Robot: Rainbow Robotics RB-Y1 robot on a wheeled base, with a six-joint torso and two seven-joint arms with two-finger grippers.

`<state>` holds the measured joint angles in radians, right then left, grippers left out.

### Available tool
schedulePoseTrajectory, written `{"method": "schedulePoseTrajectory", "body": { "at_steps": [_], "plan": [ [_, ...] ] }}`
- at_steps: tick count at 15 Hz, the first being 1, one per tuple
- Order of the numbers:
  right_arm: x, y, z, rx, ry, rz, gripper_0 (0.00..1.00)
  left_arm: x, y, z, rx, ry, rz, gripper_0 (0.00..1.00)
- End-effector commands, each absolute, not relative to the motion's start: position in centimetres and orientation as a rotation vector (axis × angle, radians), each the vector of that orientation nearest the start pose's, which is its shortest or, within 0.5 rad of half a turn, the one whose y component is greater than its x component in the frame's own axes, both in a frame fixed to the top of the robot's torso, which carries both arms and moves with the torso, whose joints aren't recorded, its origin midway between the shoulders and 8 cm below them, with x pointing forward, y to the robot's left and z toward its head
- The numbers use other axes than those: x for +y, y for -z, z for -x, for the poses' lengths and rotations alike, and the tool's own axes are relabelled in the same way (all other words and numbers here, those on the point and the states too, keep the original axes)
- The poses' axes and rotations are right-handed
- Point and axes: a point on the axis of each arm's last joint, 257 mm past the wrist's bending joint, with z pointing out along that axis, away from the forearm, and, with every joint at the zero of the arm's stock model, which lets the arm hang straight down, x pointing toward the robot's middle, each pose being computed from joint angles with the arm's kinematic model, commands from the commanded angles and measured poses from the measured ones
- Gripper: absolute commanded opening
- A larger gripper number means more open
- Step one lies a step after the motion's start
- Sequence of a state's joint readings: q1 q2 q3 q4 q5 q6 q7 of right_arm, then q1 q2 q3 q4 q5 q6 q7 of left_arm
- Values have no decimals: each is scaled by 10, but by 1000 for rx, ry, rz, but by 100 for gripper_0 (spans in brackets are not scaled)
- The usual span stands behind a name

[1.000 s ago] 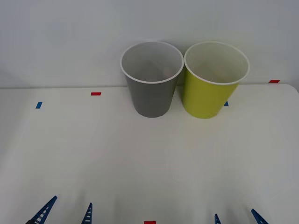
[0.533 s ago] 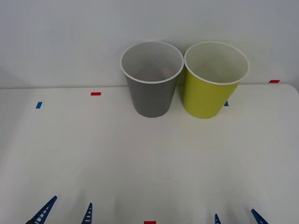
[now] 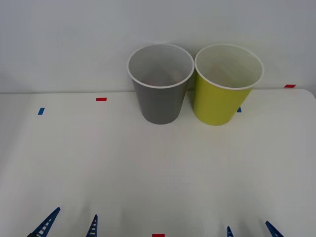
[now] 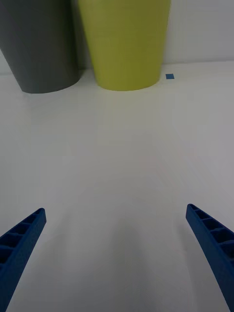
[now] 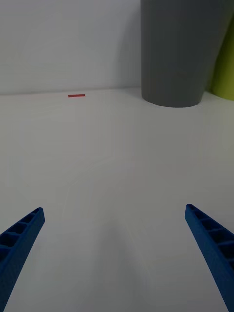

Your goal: Put cans in the gray bin and PET bottles in the light green bin.

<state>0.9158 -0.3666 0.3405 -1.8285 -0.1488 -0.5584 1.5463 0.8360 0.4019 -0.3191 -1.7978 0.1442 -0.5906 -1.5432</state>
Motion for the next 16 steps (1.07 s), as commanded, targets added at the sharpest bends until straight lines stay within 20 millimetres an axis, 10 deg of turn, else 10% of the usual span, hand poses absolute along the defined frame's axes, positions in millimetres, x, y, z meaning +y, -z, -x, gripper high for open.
{"method": "schedulePoseTrajectory", "body": {
  "at_steps": [1,16],
  "plan": [
    [-226,329,-225,1719,-135,62,100,234,317,-248,1648,124,-130,100],
    [-226,329,-225,1719,-135,62,100,234,317,-248,1648,124,-130,100]
  ]
}}
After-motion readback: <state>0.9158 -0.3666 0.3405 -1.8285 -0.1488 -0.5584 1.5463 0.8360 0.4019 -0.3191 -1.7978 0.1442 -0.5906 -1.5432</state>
